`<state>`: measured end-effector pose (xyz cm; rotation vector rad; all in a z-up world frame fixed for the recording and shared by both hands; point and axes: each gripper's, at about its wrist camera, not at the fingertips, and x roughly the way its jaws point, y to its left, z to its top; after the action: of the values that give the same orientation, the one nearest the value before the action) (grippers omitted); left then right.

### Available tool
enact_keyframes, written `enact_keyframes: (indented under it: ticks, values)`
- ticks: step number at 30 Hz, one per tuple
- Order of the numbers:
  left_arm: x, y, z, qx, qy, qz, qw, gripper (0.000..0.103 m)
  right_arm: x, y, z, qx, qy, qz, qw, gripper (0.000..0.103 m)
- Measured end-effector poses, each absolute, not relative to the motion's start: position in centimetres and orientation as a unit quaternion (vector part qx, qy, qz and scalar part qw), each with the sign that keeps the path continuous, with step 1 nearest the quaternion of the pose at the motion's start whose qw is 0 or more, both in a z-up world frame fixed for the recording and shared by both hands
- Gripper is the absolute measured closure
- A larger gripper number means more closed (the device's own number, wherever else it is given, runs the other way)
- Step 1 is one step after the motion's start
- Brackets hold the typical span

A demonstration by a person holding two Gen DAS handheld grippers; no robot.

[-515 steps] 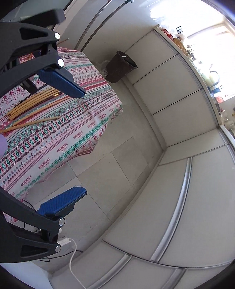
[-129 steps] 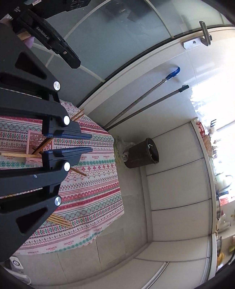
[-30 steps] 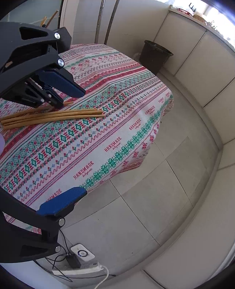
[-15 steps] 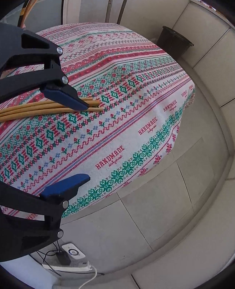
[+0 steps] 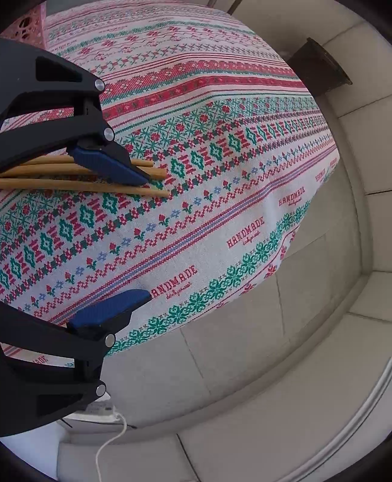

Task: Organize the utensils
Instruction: 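Grasp chopsticks with the left tool while the right tool grasps some too, then carry the held chopsticks upright over the pink holder with both tools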

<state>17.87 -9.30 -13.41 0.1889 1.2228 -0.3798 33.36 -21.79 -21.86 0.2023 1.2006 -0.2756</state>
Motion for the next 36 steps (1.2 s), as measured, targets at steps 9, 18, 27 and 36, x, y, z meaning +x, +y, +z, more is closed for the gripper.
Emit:
enact_keyframes:
  ticks: [9,18,27,36]
  values:
    - [17.6,-9.2,-11.5,0.080,0.533,-0.187,0.821,0.099,32.1,-23.1,-21.2,0.172,0.558,-0.033,0.811,0.098]
    - [15.7,-9.1,-8.5,0.072,0.486,-0.211,0.845,0.099,28.0,-25.4,-15.6,0.184,0.501,-0.031,0.845,0.098]
    - [12.9,-9.2,-5.4,0.069,0.438,-0.231,0.866,0.099,24.3,-27.8,-10.4,0.215,0.448,-0.011,0.868,0.098]
    - [10.4,-6.9,0.1,0.043,0.379,-0.250,0.890,0.099,20.6,-27.4,-4.2,0.231,0.386,0.037,0.893,0.098]
